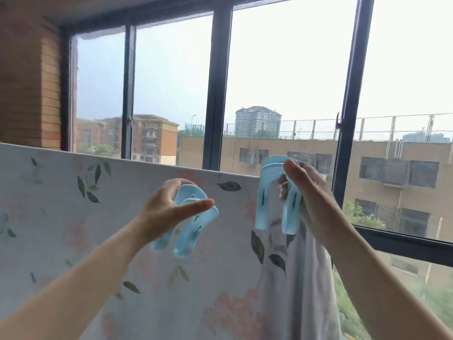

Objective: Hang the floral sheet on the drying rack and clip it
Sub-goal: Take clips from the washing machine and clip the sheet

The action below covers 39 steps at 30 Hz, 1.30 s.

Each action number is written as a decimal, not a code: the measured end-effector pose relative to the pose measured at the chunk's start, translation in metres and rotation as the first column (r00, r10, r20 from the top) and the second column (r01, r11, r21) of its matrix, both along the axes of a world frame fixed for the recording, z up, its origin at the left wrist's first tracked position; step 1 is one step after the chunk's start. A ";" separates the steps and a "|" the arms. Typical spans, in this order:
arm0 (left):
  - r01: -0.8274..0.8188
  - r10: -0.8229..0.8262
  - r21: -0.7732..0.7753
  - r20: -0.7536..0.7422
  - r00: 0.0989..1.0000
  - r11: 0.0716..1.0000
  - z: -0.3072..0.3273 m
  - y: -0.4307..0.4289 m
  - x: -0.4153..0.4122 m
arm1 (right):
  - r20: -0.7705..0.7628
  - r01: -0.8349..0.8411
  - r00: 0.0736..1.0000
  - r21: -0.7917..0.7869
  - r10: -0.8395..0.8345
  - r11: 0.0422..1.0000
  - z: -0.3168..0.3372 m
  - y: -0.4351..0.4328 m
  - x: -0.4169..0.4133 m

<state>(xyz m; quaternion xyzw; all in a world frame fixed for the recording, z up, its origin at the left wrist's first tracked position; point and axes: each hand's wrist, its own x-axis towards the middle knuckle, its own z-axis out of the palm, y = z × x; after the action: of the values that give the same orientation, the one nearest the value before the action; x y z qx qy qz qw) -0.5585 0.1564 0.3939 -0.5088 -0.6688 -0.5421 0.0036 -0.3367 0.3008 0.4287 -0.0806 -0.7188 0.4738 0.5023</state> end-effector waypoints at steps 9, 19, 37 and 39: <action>0.174 -0.173 0.018 -0.059 0.983 0.985 0.021 0.055 -0.054 | -0.010 -0.049 0.999 -0.032 0.049 0.998 0.041 0.046 -0.056; 0.209 -0.208 -0.003 -0.127 0.970 0.978 0.016 0.104 -0.085 | -0.046 0.060 0.997 0.024 -0.059 0.998 0.074 0.065 -0.100; 0.244 -0.234 0.059 -0.141 0.962 0.968 0.010 0.114 -0.098 | -0.054 0.174 0.982 -0.139 -0.183 0.975 0.048 0.094 -0.141; 0.239 -0.229 0.055 -0.144 0.963 0.970 0.010 0.115 -0.098 | -0.018 0.181 0.983 -0.136 -0.185 0.974 0.045 0.098 -0.138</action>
<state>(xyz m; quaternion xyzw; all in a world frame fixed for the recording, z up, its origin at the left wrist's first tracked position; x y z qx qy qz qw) -0.6563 0.2713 0.4037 -0.6198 -0.5822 -0.5262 0.0038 -0.4744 0.3984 0.4741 -0.1726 -0.6672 0.4739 0.5481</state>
